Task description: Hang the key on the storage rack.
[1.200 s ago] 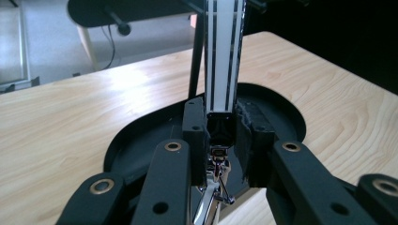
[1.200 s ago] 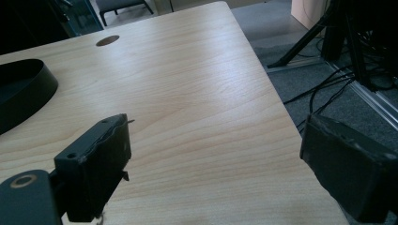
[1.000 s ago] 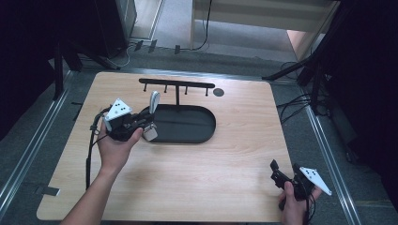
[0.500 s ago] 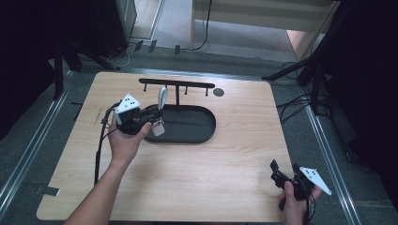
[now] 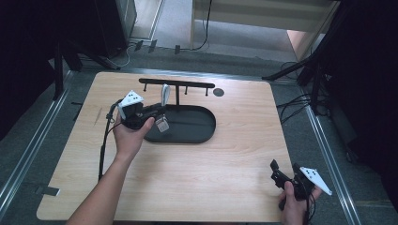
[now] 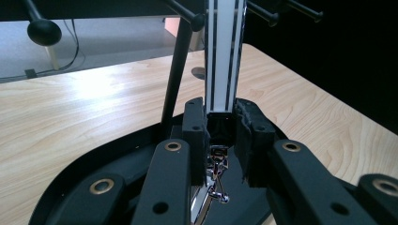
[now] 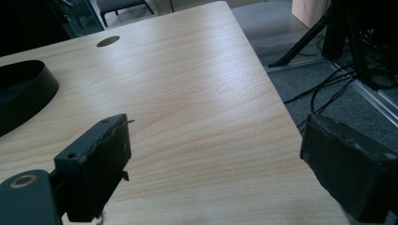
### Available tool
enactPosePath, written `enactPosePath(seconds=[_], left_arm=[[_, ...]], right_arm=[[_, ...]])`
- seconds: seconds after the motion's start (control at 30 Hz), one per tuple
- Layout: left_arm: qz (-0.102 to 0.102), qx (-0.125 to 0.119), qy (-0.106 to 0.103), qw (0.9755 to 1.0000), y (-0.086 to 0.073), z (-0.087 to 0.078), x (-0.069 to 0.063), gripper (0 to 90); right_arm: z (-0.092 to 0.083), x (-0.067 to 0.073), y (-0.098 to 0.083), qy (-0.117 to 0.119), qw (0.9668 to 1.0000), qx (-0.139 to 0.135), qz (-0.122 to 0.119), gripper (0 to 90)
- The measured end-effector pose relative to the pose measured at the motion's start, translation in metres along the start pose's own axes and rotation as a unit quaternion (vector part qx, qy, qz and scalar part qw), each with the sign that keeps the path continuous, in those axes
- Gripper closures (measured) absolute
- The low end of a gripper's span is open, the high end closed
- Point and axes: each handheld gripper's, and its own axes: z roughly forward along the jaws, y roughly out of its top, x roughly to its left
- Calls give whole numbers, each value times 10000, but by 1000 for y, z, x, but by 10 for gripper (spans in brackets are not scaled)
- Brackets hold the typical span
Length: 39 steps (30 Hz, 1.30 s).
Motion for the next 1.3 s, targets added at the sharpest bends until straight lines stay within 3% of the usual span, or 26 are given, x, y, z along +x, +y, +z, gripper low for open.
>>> enactPosePath(seconds=[0.07,0.37,0.5,0.6,0.83,1.03,1.3], left_arm=[[-2,8,22,10000,1,1,0,756],[-81,8,-286,9996,1,7,4,756],[-76,46,-258,9996,1,9,4,756],[-228,8,-272,9994,1,11,8,756],[-288,47,-240,9993,0,14,14,756],[-433,-43,-335,9985,-1,17,19,755],[-774,-224,-551,9952,-3,17,25,751]], right_arm=[[0,0,0,3,10000,-7,-32,87],[0,0,0,6,10000,-3,-23,87],[0,0,0,6,10000,-5,-24,87],[0,0,0,4,10000,-4,-24,87],[0,0,0,8,10000,-4,-25,87],[0,0,0,11,10000,5,-15,87],[0,0,0,20,10000,9,-14,87]])
